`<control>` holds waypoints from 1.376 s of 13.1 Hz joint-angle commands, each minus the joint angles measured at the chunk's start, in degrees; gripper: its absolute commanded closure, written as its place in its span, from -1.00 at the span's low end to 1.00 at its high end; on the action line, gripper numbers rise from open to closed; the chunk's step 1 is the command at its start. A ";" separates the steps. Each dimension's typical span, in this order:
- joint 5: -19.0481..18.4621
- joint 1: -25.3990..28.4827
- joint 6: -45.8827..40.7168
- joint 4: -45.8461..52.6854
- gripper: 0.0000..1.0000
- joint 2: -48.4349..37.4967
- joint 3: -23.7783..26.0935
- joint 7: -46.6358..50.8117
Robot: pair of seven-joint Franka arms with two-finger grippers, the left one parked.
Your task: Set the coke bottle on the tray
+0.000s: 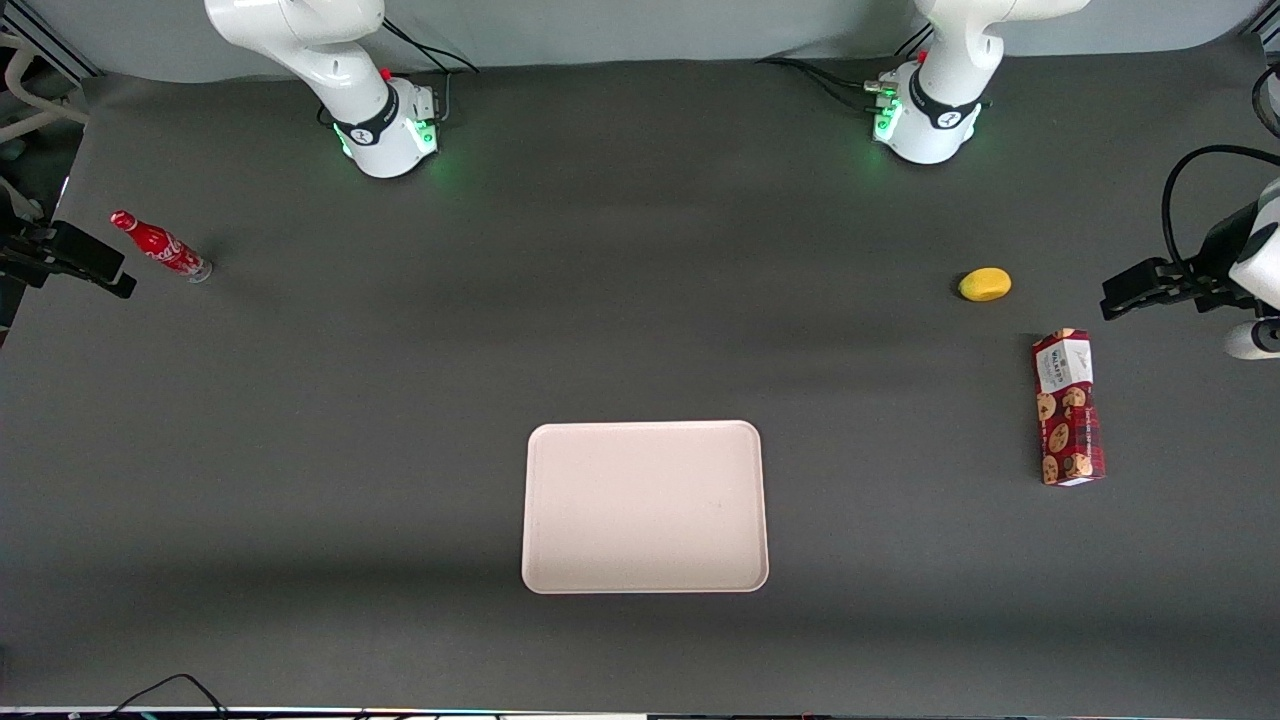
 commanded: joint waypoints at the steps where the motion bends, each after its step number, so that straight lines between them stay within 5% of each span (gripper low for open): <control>1: -0.42 -1.26 -2.84 1.35 -1.00 0.06 -0.36 0.39; 9: -2.00 -5.13 -3.39 -9.43 -1.00 -7.66 -4.92 -9.52; 16: -8.41 -5.22 8.99 -31.76 -1.00 -22.25 -18.88 -21.66; 18: -14.54 -5.22 13.38 -38.43 -1.00 -25.85 -20.75 -22.29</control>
